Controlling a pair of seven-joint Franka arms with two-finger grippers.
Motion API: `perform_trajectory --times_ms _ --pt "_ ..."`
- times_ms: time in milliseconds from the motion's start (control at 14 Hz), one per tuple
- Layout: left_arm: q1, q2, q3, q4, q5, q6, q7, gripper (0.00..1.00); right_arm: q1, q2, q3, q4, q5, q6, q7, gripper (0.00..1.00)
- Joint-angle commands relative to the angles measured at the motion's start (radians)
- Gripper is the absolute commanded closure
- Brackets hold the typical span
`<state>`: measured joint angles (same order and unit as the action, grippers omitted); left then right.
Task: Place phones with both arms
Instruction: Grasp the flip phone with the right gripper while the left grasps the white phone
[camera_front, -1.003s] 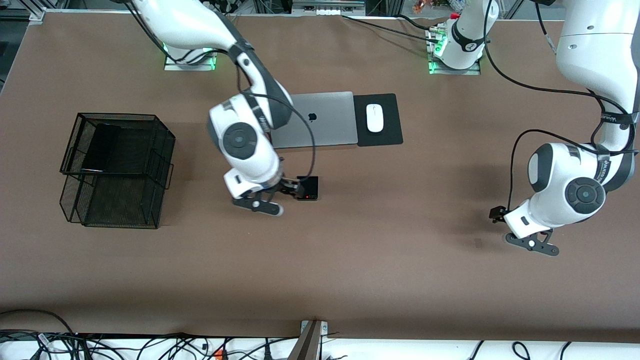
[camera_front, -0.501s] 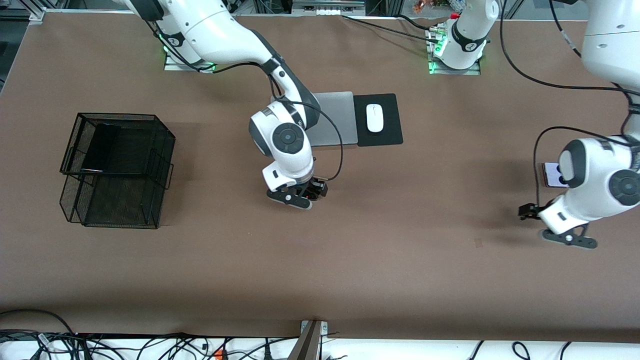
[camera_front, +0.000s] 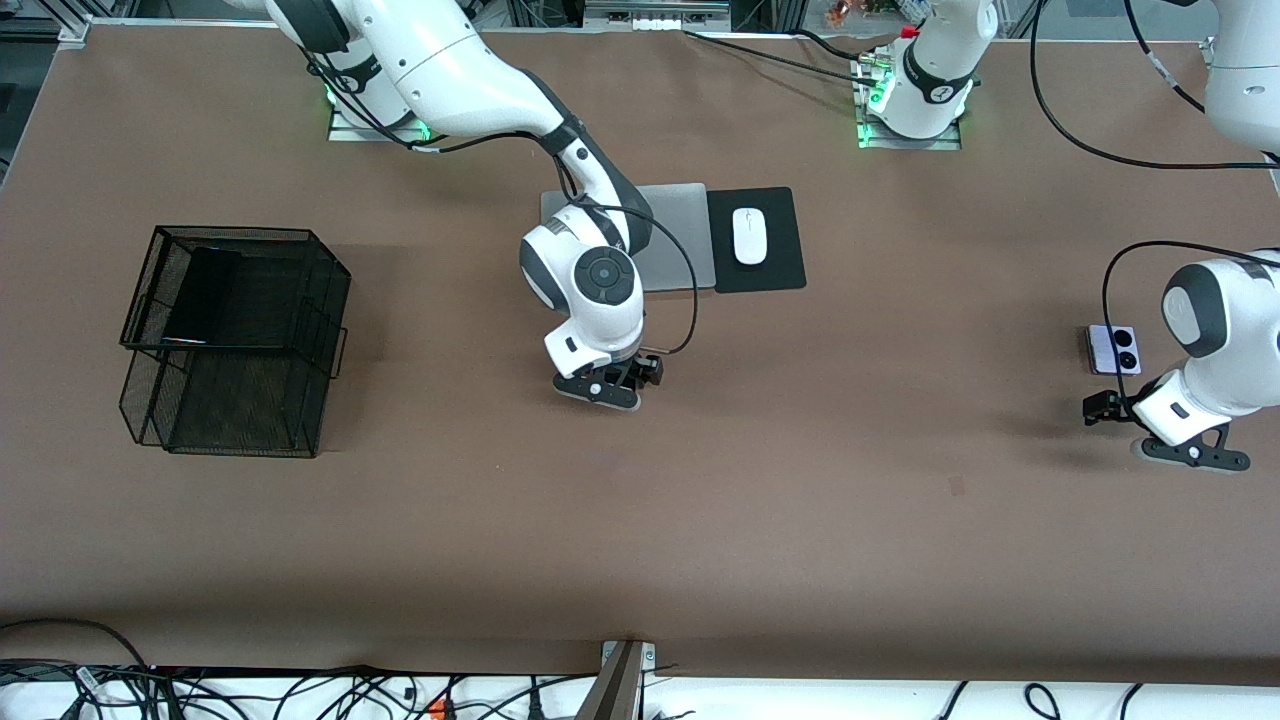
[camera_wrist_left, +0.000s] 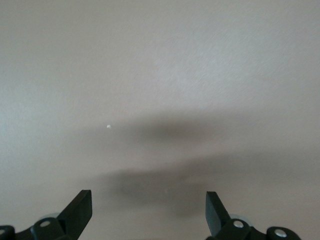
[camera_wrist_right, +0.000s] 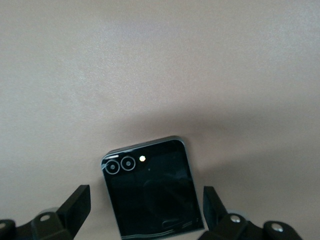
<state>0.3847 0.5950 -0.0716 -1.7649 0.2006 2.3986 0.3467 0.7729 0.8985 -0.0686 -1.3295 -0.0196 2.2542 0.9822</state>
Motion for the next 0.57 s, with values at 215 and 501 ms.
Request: perform_trajectory --times_ms 215,501 --pt "0.054 -0.086 -0.019 -0.103 0.008 0.028 -0.023 0.0 0.019 0.026 -0.007 0.015 -0.06 0.005 -0.023 0.01" --pt "0.094 -0.138 -0.019 -0.192 0.01 0.025 -0.107 0.0 0.019 0.025 -0.007 0.007 -0.056 0.039 -0.028 0.01"
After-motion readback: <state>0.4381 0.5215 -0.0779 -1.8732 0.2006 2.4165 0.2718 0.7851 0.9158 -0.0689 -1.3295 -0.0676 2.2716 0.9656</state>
